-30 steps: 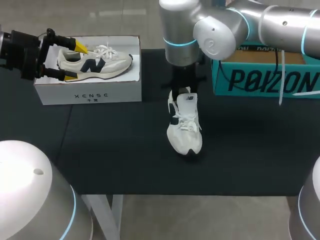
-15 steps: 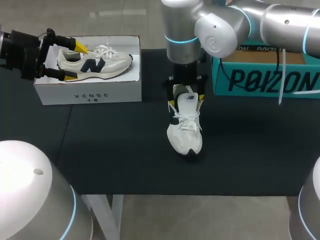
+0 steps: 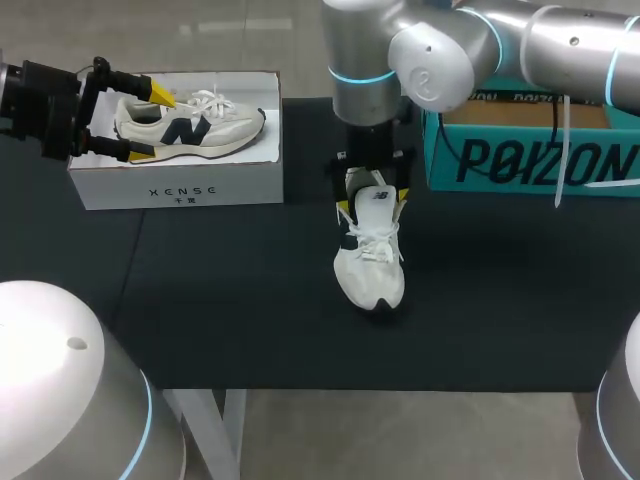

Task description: Take the shoe out of the shoebox, open the shoe tongue, remove and reinsert the insole, then place the shoe into the shoebox

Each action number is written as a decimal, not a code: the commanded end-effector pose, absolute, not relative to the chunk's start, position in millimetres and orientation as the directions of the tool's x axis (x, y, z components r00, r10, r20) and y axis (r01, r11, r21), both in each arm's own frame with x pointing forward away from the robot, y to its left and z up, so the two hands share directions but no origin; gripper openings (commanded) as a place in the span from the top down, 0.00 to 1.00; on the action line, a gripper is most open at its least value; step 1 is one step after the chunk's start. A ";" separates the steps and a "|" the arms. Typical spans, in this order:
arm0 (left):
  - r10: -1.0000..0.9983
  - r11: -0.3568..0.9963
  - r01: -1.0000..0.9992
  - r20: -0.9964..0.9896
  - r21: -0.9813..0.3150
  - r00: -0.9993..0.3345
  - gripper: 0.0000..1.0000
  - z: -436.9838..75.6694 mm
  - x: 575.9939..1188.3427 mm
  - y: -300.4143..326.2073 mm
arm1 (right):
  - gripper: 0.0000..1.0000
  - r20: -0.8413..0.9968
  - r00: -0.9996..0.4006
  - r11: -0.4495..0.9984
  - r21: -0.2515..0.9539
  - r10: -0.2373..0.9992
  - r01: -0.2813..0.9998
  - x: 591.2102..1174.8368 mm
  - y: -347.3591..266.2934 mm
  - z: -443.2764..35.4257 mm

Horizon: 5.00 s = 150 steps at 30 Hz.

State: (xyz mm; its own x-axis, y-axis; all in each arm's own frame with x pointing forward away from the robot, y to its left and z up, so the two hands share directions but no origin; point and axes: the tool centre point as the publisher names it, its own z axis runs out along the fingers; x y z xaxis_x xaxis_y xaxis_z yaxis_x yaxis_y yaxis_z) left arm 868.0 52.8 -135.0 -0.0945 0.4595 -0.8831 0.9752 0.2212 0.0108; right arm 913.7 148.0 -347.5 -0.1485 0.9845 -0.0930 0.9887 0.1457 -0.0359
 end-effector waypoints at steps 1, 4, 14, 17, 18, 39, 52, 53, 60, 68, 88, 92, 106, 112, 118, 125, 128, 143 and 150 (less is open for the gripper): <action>0.463 0.221 0.975 -0.881 0.011 -0.095 0.00 -135.0 868.0 52.4 | 0.00 -0.099 -0.146 0.143 -0.035 0.984 0.989 907.8 147.9 -344.2; 0.463 0.221 0.975 -0.881 0.011 -0.095 0.00 -135.0 868.0 52.4 | 0.00 -0.102 -0.146 0.143 -0.035 0.984 0.989 905.0 148.0 -343.6; 0.463 0.221 0.975 -0.881 0.011 -0.095 0.00 -135.0 868.0 52.4 | 0.00 -0.110 -0.132 0.127 -0.050 0.985 0.991 895.2 147.8 -345.7; 0.463 0.221 0.975 -0.881 0.011 -0.095 0.00 -135.0 868.0 52.4 | 0.00 -0.112 -0.128 0.123 -0.052 0.985 0.991 893.8 148.6 -346.0; 0.463 0.221 0.975 -0.881 0.011 -0.095 0.00 -135.0 868.0 52.4 | 0.00 -0.112 -0.127 0.122 -0.052 0.985 0.991 892.9 149.1 -345.9; 0.463 0.221 0.975 -0.881 0.011 -0.095 0.00 -135.0 868.0 52.4 | 0.77 -0.100 -0.125 0.121 -0.044 0.987 0.992 869.1 158.1 -330.9; 0.463 0.221 0.975 -0.881 0.011 -0.095 0.00 -135.0 868.0 52.4 | 1.00 -0.126 -0.107 0.107 -0.003 0.986 0.994 893.2 152.7 -334.1; 0.463 0.221 0.975 -0.881 0.011 -0.095 0.00 -135.0 868.0 52.4 | 1.00 -0.126 -0.105 0.106 -0.003 0.986 0.994 895.5 151.2 -335.9; 0.463 0.221 0.975 -0.881 0.011 -0.095 0.00 -135.0 868.0 52.4 | 1.00 -0.132 -0.093 0.093 -0.002 0.987 0.996 902.6 145.7 -346.9; 0.463 0.221 0.975 -0.881 0.011 -0.095 0.00 -135.0 868.0 52.4 | 1.00 -0.129 -0.099 0.097 -0.023 0.987 0.995 897.0 145.0 -349.8; 0.463 0.221 0.975 -0.881 0.011 -0.095 0.00 -135.0 868.0 52.4 | 1.00 -0.144 -0.116 0.120 0.022 0.983 0.992 914.2 146.6 -338.8; 0.463 0.221 0.975 -0.881 0.011 -0.095 0.00 -135.0 868.0 52.4 | 1.00 -0.129 -0.102 0.108 0.044 0.986 0.993 914.0 144.9 -324.9; 0.463 0.221 0.975 -0.881 0.011 -0.095 0.00 -135.0 868.0 52.4 | 1.00 -0.116 -0.133 0.131 -0.023 0.984 0.991 900.0 151.6 -344.8; 0.463 0.221 0.975 -0.881 0.011 -0.095 0.00 -135.0 868.0 52.4 | 1.00 -0.046 -0.169 0.172 0.068 0.985 0.983 914.3 142.3 -309.8; 0.463 0.221 0.975 -0.881 0.011 -0.095 0.00 -135.0 868.0 52.4 | 1.00 0.127 -0.734 0.723 0.127 0.667 0.679 939.6 168.0 -280.7; 0.463 0.221 0.975 -0.881 0.011 -0.095 0.00 -135.0 868.0 52.4 | 1.00 0.164 -0.975 0.988 -0.055 0.150 0.143 948.6 170.6 -262.6; 0.463 0.221 0.975 -0.881 0.011 -0.095 0.00 -135.0 868.0 52.4 | 1.00 0.184 -0.981 0.991 -0.127 0.061 0.038 946.8 167.8 -262.1; 0.463 0.221 0.975 -0.881 0.011 -0.095 0.00 -135.0 868.0 52.4 | 1.00 0.132 -0.991 0.992 -0.126 -0.010 -0.026 949.4 172.5 -264.0; 0.463 0.221 0.975 -0.881 0.011 -0.095 0.00 -135.0 868.0 52.4 | 1.00 0.036 -0.998 0.978 -0.200 -0.055 -0.061 987.5 154.6 -267.4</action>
State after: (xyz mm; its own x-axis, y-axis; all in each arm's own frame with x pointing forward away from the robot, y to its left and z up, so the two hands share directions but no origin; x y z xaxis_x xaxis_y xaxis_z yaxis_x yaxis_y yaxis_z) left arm 868.0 52.9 -135.0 -0.0945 0.4595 -0.8831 0.9752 0.2212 0.0108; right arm 970.5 153.7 -269.2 -0.9626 0.2647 0.0587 0.2612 0.9634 -0.0607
